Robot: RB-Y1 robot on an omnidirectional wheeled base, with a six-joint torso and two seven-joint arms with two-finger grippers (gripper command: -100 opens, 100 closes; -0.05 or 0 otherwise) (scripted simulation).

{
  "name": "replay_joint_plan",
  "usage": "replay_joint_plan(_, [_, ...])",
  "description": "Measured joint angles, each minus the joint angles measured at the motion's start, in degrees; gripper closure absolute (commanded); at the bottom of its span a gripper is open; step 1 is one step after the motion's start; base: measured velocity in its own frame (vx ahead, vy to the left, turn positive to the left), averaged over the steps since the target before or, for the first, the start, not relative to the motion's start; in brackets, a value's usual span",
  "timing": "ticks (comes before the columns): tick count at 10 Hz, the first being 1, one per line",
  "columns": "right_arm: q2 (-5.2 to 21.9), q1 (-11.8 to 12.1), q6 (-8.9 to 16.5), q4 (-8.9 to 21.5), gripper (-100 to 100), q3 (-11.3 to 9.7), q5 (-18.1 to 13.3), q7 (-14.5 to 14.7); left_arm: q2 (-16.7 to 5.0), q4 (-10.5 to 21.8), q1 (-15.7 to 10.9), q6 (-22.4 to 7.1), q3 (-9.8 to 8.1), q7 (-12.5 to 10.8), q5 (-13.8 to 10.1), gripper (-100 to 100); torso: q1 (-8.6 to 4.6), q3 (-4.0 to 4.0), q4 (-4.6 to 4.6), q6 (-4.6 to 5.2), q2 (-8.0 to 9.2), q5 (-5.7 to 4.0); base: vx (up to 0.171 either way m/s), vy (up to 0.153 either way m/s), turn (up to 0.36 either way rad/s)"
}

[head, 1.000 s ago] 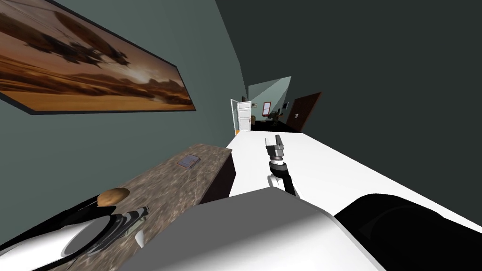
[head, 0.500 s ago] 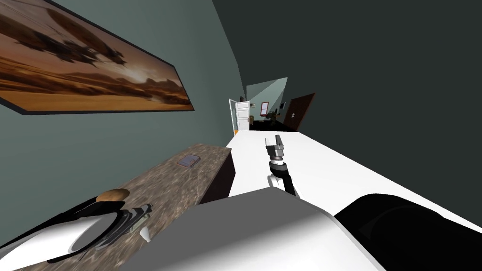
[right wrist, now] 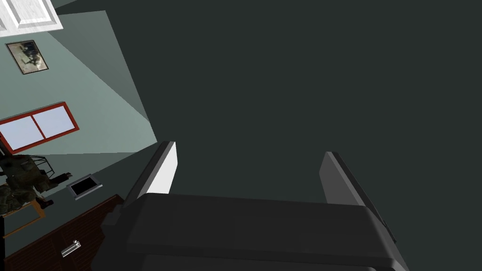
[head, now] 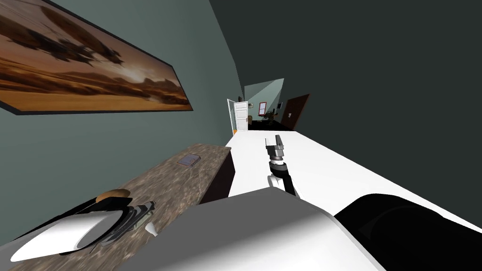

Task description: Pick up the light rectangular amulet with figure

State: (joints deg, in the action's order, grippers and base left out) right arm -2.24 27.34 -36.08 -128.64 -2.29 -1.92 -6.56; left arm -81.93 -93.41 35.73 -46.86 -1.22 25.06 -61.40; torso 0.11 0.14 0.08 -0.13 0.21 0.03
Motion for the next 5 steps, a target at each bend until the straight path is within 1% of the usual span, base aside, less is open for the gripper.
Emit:
replay_joint_plan(1, [0.0, 0.01, 0.0, 0.0, 0, 0.0, 0.0, 0.0, -0.16, -0.22, 0.02, -0.03, 0.13, -1.27, 0.15, 100, -0.05, -0.05, -0.01, -0.04, -0.1, 0.0, -0.052, 0.023, -0.07])
replay_joint_plan(2, [0.0, 0.0, 0.0, 0.0, 0, 0.0, 0.0, 0.0, -0.85, -1.17, -0.02, -0.13, 0.82, -2.81, 0.76, 100, -0.06, -0.05, -0.01, 0.03, -0.08, 0.0, -0.064, 0.025, -0.06])
replay_joint_plan(4, [0.0, 0.01, 0.0, 0.0, 0, 0.0, 0.0, 0.0, -1.48, -2.03, 0.04, -0.19, 1.2, -5.49, 1.13, 100, -0.08, -0.06, -0.01, -0.05, -0.11, 0.0, -0.018, 0.007, -0.003])
replay_joint_plan(5, [0.0, 0.01, 0.0, 0.0, 0, 0.0, 0.0, 0.0, -1.47, -2.05, 0.06, -0.21, 1.2, -5.75, 1.13, 0, -0.1, -0.1, -0.03, -0.03, -0.18, -0.01, 0.0, 0.0, 0.0])
